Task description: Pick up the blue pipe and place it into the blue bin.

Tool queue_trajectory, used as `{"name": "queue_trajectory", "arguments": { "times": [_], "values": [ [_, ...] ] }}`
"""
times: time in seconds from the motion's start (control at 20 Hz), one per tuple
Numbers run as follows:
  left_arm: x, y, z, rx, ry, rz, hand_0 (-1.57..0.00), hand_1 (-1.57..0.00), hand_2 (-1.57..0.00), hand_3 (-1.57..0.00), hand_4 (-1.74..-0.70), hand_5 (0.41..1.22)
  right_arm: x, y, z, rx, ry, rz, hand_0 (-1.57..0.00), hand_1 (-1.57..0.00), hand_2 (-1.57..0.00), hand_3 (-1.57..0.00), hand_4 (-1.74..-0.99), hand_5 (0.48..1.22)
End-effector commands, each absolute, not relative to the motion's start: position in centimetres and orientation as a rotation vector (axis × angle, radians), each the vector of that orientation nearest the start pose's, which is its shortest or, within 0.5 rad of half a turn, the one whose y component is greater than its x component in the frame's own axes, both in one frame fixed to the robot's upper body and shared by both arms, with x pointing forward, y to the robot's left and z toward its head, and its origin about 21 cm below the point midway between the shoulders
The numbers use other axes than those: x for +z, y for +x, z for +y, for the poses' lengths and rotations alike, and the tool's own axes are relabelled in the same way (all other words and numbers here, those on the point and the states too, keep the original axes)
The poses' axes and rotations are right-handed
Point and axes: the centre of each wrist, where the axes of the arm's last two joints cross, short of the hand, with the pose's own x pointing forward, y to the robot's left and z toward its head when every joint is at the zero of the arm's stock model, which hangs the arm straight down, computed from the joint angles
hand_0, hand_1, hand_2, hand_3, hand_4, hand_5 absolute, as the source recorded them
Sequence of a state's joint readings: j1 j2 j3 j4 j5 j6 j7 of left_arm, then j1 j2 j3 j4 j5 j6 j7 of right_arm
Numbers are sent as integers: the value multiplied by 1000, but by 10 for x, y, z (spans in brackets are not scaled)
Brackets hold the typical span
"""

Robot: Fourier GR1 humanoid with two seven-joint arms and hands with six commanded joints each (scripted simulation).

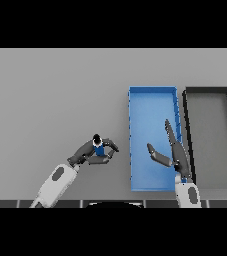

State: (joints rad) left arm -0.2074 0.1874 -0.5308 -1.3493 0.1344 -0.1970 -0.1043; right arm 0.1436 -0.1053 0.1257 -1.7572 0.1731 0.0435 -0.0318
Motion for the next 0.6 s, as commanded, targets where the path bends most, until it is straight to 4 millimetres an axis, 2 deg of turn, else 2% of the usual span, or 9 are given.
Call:
{"name": "queue_trajectory", "arguments": {
  "times": [0.0, 0.1, 0.2, 0.3, 0.35, 0.55],
  "values": [
    [-25, 260, 142, -701, -494, -1456, -717, -856, -901, -877, -1477, 929, 16, 211, -232, 304, -108, -1636, 1, 1, 1, 1, -1198, 604],
    [-27, 255, 133, -727, -528, -1480, -1025, -1113, -1142, -1102, -1567, 1034, 12, 209, -237, 300, -106, -1632, 1, 1, 1, 1, -1196, 604],
    [-30, 254, 135, -737, -526, -1509, -1221, -1278, -1296, -1225, -1626, 1101, 15, 209, -233, 307, -105, -1643, 1, 1, 1, 1, -1195, 603],
    [-30, 256, 132, -726, -516, -1535, -1347, -1384, -1395, -1317, -1665, 1144, 17, 213, -234, 309, -106, -1629, 1, 1, 1, 1, -1190, 600],
    [-28, 257, 132, -722, -509, -1541, -1392, -1421, -1430, -1351, -1680, 1160, 14, 209, -233, 310, -99, -1630, 1, 1, 1, 1, -1192, 602],
    [-1, 257, 118, -667, -559, -1645, -1498, -1510, -1513, -1436, -1716, 1196, 15, 215, -230, 316, -111, -1630, 1, 1, 1, 1, -1187, 605]
  ]
}}
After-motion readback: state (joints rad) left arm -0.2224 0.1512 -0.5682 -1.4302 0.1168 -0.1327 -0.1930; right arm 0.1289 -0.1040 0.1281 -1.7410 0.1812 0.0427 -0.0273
